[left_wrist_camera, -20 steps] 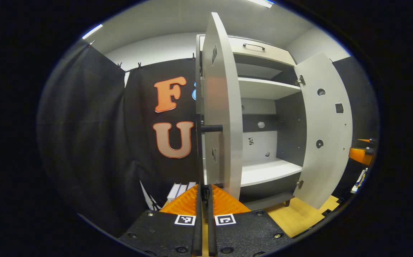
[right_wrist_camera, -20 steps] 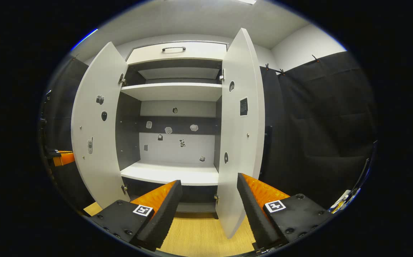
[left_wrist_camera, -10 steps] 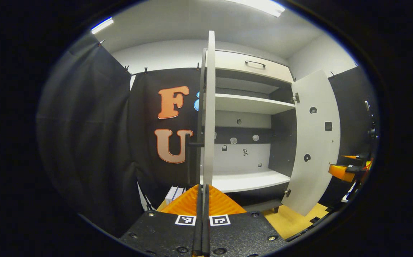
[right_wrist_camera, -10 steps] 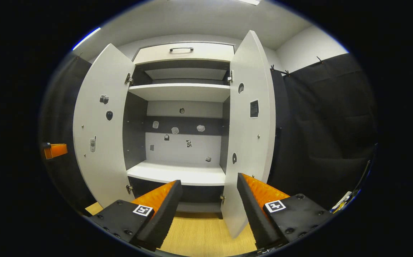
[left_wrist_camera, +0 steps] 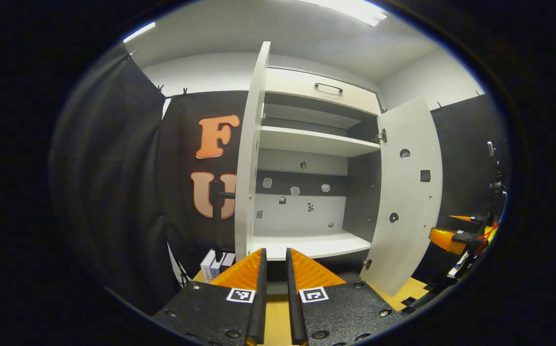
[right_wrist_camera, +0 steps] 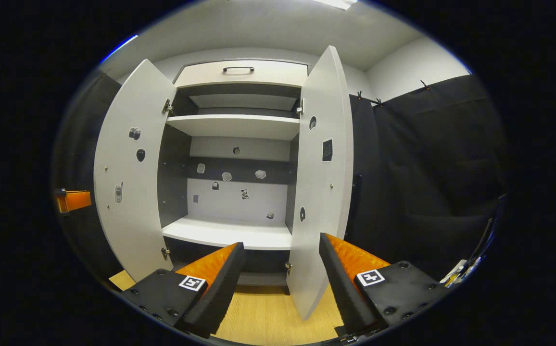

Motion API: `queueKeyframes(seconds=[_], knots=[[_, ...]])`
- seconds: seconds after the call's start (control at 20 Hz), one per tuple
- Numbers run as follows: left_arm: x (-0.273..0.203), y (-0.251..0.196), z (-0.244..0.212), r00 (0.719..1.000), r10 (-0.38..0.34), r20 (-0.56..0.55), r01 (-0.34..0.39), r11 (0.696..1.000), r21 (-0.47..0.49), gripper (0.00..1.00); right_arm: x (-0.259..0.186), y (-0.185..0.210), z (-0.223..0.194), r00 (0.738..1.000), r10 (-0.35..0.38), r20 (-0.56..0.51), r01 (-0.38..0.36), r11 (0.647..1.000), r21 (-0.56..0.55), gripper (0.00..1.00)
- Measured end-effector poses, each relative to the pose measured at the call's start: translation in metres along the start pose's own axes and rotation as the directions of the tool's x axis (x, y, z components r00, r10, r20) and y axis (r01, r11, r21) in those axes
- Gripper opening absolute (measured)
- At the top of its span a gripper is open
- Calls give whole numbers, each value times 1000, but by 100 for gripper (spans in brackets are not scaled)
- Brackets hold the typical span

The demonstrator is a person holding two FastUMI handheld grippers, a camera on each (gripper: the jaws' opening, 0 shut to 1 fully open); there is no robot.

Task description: Open the right door of the double-door shoe cabinet with the right hand, and open the left door with the left hand.

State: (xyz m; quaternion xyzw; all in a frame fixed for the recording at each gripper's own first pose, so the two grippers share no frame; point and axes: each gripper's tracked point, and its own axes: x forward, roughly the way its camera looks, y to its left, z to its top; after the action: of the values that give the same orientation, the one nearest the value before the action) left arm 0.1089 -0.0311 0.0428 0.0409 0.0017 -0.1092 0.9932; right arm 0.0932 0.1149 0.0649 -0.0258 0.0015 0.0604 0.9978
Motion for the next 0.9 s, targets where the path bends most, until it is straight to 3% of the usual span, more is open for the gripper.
queueKeyframes(seconds=[0.05, 0.1, 0.15, 0.3, 0.35, 0.5, 0.55, 0.6, 0.9], knots=[[0, -2, -2, 1000, 0, -2, 0, 1000, -5, 23, -1, -4, -1, 1000, -7, 0, 7, 1000, 0, 94], [0, -5, -3, 1000, -2, -2, 2, 1000, -5, 35, -2, -7, 0, 1000, -14, 2, 14, 1000, -2, 94], [2, -7, -5, 1000, 0, -3, 0, 1000, -1, 40, -4, -10, 0, 1000, -20, 4, 20, 1000, -3, 99], [6, -7, -8, 1000, 5, -10, -5, 1000, -6, 67, -5, -11, 1, 1000, -26, 5, 26, 1000, -3, 98], [7, -8, -9, 1000, 7, -12, -7, 1000, -14, 66, -7, -12, 1, 1000, -27, 7, 27, 1000, -2, 98], [4, -8, -3, 1000, 21, 6, -21, 999, -24, 89, -10, -14, 4, 1000, -28, 11, 28, 1000, 1, 94], [6, -7, 0, 999, 28, 15, -28, 999, -21, 87, -9, -14, 5, 1000, -29, 11, 29, 1000, 1, 94], [5, -5, 2, 999, 34, 22, -34, 999, -18, 94, -9, -14, 5, 999, -30, 11, 30, 1000, 2, 94], [4, -6, 15, 998, 49, 47, -48, 999, -19, 92, -13, -13, 14, 1000, -21, 12, 21, 999, 24, 94]])
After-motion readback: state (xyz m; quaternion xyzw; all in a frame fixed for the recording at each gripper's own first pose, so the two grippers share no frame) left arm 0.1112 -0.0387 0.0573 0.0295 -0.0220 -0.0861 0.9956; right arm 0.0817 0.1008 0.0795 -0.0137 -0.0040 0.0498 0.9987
